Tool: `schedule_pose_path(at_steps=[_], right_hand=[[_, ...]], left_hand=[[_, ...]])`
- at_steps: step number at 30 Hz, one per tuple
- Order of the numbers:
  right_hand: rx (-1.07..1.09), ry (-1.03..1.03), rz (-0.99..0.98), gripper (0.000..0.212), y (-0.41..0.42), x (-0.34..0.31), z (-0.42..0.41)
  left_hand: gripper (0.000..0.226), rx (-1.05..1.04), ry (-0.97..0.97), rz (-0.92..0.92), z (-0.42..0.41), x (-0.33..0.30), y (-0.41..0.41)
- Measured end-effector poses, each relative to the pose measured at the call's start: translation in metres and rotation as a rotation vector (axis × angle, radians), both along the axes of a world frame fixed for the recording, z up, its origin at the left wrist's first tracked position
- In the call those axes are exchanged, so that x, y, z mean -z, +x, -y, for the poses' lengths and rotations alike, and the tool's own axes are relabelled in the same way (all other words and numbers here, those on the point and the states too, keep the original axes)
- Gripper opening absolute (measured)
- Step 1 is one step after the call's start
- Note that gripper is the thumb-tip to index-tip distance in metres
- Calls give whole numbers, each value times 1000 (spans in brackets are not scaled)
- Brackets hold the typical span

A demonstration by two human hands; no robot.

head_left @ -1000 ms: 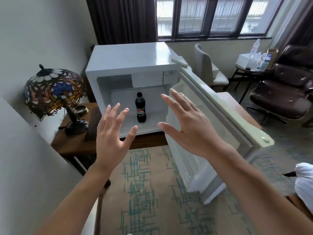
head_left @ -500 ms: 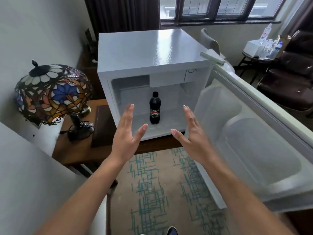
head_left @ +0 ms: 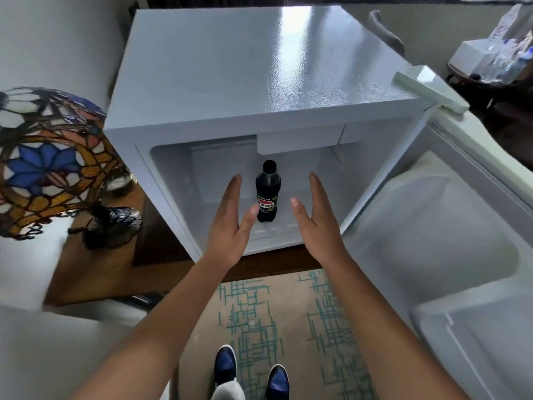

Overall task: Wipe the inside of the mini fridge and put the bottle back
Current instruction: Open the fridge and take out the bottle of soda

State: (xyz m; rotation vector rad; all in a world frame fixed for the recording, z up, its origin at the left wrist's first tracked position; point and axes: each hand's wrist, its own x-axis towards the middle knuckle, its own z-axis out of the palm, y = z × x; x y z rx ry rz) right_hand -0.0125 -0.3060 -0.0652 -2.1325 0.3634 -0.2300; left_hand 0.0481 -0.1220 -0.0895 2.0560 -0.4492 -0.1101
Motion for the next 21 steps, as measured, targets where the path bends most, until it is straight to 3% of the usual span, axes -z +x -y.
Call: schedule_pose_path(at_steps=[12,17,21], right_hand=[[-18,184,-73,64,87,55,-7],[-26,226,-62,61,97,73,-13],[-18,265,-43,58,99,79,-13]], left_hand=[[69,62,-97,-149,43,54,86],[86,91,-187,-194,55,65,92],[81,85,-195,-158,57,72,94]])
